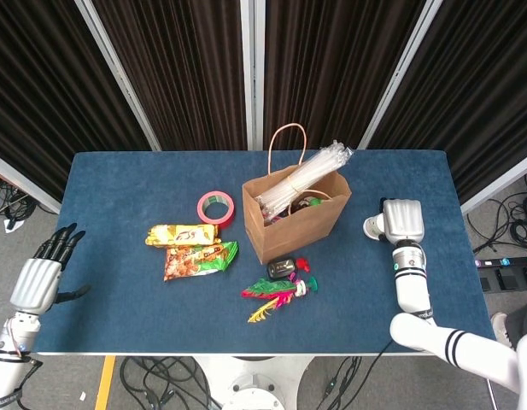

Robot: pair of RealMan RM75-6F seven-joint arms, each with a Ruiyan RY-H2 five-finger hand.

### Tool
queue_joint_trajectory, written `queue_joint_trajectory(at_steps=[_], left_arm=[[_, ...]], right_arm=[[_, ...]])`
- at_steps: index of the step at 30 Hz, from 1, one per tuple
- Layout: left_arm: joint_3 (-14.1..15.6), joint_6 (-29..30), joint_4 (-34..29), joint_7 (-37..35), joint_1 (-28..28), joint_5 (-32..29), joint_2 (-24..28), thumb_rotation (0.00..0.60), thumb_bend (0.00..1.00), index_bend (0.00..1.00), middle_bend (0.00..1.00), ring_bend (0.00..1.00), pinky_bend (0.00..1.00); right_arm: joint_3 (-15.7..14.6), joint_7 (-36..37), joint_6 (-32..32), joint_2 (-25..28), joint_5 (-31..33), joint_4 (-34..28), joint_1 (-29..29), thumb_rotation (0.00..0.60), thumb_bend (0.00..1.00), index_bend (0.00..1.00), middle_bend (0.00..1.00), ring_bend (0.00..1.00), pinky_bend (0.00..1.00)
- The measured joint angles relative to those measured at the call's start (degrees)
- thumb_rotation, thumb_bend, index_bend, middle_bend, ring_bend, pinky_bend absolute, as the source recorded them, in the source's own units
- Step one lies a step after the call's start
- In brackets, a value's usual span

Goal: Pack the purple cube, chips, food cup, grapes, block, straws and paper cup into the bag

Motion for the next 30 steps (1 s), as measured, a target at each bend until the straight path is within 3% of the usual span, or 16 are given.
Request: queue_joint_trajectory(at_steps=[7,11,15,21,30], left_arm=[[0.04,0.25,-0.39,0.06,-0.41,0.73,-0.18,0.6,0.08,0.11,0.09,0.03,0.2],[0.08,0.33,-0.96,0.26,-0.44,0.81,-0.05,0.6,0.08,0.11,0.09,0.03,0.2],[0.04,0.66,-1.1,0.33,-0.32,0.8,0.03,0.6,0.08,0.11,0.09,0.03,0.2],[-0.15,1.24,-1.05,0.07,-0.16,0.74,0.13,0.6,0.08,0.11,0.09,0.03,0.2],[-0.36,1.4,-0.21,-0.83,0.21,0.08,0.16,0.6,0.08,0.11,0.09,0.04,0.2]], right_arm=[[4.34,-3.16,8.06,10.95,-3.3,-17.01,-0.11,0.6,0.0,0.54,0.52,0.84,0.87],[9.91,-7.2,12.78,18.11,-3.8,-27.59,1.34,0.6,0.0,0.55,0.53,0.84,0.87],[15.23,-12.09,15.97,22.65,-3.14,-34.37,4.78,0.6,0.0,0.55,0.53,0.84,0.87],[17.28,-17.47,17.39,21.0,-0.62,-37.33,11.76,0.6,0.0,0.55,0.53,0.84,0.87],[13.91,-21.28,17.27,9.36,2.3,-33.58,19.4,0.6,0.0,0.55,0.54,0.84,0.87]])
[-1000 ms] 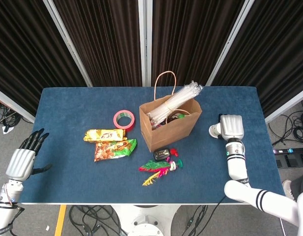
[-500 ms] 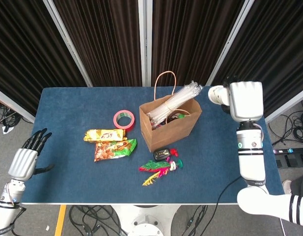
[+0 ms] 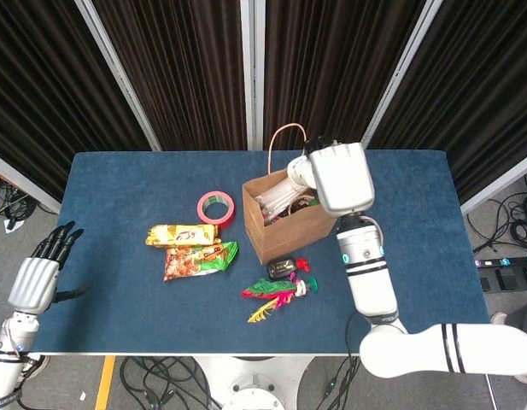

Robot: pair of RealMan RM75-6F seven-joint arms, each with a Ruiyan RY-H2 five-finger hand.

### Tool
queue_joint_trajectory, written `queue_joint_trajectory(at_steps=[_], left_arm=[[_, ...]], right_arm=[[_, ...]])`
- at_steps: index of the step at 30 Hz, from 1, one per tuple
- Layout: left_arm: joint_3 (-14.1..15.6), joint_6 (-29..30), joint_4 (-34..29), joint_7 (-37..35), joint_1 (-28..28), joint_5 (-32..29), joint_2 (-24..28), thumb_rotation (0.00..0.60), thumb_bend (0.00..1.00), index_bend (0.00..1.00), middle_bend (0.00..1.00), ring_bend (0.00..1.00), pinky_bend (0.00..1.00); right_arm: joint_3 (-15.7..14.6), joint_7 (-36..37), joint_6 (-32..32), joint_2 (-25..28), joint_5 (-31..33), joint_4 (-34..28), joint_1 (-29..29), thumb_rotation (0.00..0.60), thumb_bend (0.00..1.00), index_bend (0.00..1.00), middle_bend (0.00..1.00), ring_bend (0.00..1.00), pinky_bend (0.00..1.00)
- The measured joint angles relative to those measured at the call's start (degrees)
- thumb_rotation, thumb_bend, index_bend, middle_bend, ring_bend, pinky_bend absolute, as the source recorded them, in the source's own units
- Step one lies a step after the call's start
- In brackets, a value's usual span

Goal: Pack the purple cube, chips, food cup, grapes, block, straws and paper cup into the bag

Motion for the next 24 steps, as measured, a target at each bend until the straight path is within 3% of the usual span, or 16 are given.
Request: queue_joint_trajectory(at_steps=[7,10,14,19,24], left_arm=[[-0.17,0.23,0.66,-0.74,0.26,-0.3,0.12,0.6,0.08,0.11,0.09,0.04,0.2],[-0.21,0.33,0.8,-0.61,0.23,-0.22,0.08,0.6,0.08,0.11,0.09,0.04,0.2],[-0.38,0.22,0.64,-0.61,0.06,-0.28,0.19,0.6,0.09,0.11,0.09,0.03,0.2],[-0.35,0.33,0.51,-0.39,0.06,-0.14,0.17,0.6,0.08,0.11,0.09,0.03,0.2],[-0.23,0.29,0.27,-0.12,0.0,0.06,0.1,0.6,0.08,0.11,0.09,0.03,0.2]], right_arm=[[-2.93,-0.69,-0.24,-5.84,0.41,4.54,3.18,0.6,0.0,0.54,0.52,0.84,0.87],[-3.01,0.47,-0.8,-5.88,0.36,4.51,3.14,0.6,0.0,0.46,0.46,0.83,0.87],[-3.34,2.48,-1.78,-5.26,-0.95,4.08,2.8,0.6,0.0,0.28,0.31,0.82,0.87],[-3.56,4.45,-1.61,-4.61,-3.57,3.86,2.26,0.6,0.0,0.19,0.23,0.82,0.87],[-3.67,5.34,-0.87,-2.88,-4.48,2.24,1.19,0.6,0.0,0.18,0.22,0.82,0.87]])
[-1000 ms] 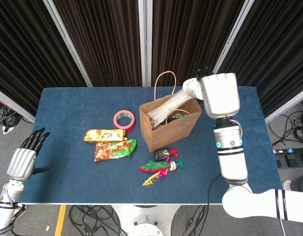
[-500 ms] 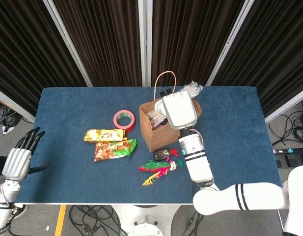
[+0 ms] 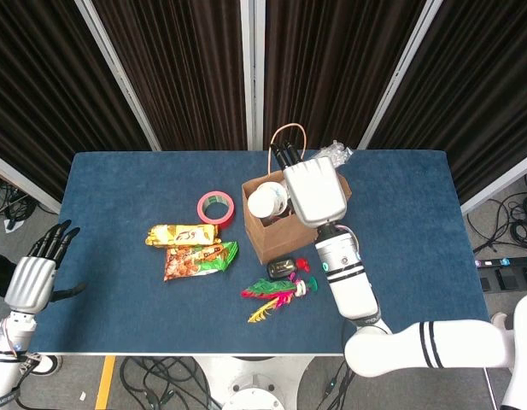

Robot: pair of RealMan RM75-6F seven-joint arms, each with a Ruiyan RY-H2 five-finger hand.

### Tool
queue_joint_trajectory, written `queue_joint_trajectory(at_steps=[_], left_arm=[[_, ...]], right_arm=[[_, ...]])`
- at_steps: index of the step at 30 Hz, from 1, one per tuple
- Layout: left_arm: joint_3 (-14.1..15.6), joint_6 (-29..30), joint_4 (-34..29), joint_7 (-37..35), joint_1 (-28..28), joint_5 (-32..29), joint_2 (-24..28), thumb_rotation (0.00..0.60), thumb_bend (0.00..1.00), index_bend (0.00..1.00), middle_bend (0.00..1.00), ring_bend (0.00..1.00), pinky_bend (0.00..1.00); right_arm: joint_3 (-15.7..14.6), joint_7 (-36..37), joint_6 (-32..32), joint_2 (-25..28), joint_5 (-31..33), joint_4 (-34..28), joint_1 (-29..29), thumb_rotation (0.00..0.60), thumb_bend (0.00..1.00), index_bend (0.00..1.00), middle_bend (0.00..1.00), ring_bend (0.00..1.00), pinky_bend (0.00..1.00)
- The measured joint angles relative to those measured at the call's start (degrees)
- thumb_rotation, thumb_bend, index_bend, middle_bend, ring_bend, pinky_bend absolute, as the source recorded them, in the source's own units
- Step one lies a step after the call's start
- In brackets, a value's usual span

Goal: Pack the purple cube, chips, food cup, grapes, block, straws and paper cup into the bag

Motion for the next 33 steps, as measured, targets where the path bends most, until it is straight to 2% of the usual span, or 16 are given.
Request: queue_joint_trajectory(at_steps=[7,13,16,21,24,29,33], left_arm=[[0.07,0.11,-0.4,0.48,0.04,0.1,0.15,0.6,0.08,0.11,0.09,0.03,0.2],[0.07,0.05,-0.45,0.62,0.01,0.12,0.03,0.6,0.09,0.11,0.09,0.03,0.2],[0.07,0.07,-0.51,0.79,0.0,0.13,0.09,0.6,0.08,0.11,0.09,0.03,0.2],[-0.02,0.17,-0.87,1.16,0.09,-0.01,0.33,0.6,0.08,0.11,0.09,0.04,0.2],[-0.14,0.21,-1.21,1.53,0.09,-0.1,0.49,0.6,0.08,0.11,0.09,0.03,0.2],[-0.34,0.23,-2.13,2.16,0.01,-0.18,0.84,0.6,0.08,0.11,0.09,0.03,0.2],[-0.41,0.24,-2.79,2.67,0.01,-0.22,1.25,0.6,0.08,0.11,0.09,0.03,0.2]], right_arm=[[-0.17,2.76,4.78,3.7,-6.42,-3.04,-3.61,0.6,0.0,0.18,0.24,0.82,0.87],[-0.77,11.31,11.29,9.45,-14.82,-4.45,-11.94,0.6,0.0,0.23,0.26,0.82,0.87],[-3.73,15.87,12.77,12.57,-17.54,-4.77,-18.26,0.6,0.0,0.23,0.26,0.82,0.87],[-13.64,21.41,13.91,15.4,-23.42,-2.93,-28.49,0.6,0.0,0.27,0.28,0.82,0.87],[-19.33,24.9,13.88,15.32,-26.88,0.9,-33.66,0.6,0.0,0.27,0.28,0.82,0.87],[-23.69,29.03,13.65,12.18,-31.83,10.18,-39.05,0.6,0.0,0.27,0.28,0.82,0.87],[-24.98,30.55,12.89,8.6,-34.1,15.96,-42.34,0.6,0.0,0.27,0.28,0.82,0.87]])
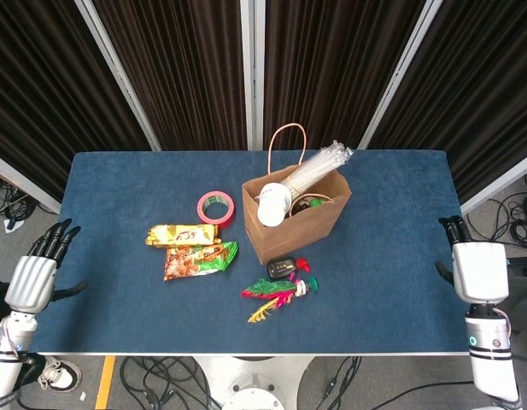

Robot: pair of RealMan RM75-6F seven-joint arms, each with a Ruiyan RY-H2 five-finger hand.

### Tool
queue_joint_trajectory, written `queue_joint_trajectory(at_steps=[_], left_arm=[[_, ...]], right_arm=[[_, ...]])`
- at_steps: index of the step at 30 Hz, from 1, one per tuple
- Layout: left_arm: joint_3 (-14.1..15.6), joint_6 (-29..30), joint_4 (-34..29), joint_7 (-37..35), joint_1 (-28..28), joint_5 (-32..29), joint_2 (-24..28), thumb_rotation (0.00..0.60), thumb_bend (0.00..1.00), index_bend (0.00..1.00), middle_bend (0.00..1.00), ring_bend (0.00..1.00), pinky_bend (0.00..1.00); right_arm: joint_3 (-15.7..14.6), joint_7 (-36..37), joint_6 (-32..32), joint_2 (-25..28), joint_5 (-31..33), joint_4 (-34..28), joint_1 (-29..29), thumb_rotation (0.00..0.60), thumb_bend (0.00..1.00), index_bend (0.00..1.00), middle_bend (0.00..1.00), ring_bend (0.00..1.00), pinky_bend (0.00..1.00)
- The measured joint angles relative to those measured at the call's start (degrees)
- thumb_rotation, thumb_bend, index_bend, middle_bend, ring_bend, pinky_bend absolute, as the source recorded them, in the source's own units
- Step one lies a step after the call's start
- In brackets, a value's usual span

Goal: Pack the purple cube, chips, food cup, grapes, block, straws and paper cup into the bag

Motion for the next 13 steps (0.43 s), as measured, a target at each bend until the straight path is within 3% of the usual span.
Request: queue_joint_trajectory(at_steps=[3,7,11,13], left_arm=[[0.04,-0.07,-0.23,0.2,0.19,-0.19,0.16,0.6,0.08,0.11,0.09,0.04,0.2],[-0.04,-0.91,-0.33,0.3,-0.02,-0.58,0.22,0.6,0.08,0.11,0.09,0.03,0.2],[0.05,-0.99,-0.65,0.98,-0.15,-0.37,0.2,0.6,0.08,0.11,0.09,0.03,0.2],[0.09,-1.23,-0.75,1.11,-0.2,-0.43,0.15,0.6,0.08,0.11,0.09,0.03,0.2]], right_arm=[[-0.26,0.57,-1.55,-1.23,0.06,1.36,-1.22,0.6,0.0,0.27,0.28,0.8,0.87],[-0.2,1.76,-3.96,-2.96,0.19,4.08,-2.28,0.6,0.0,0.27,0.27,0.67,0.81],[0.58,2.35,-4.76,-4.58,-1.14,6.69,-3.41,0.6,0.0,0.27,0.27,0.46,0.54],[1.17,2.68,-4.83,-4.76,-1.62,6.93,-3.82,0.6,0.0,0.27,0.25,0.32,0.37]])
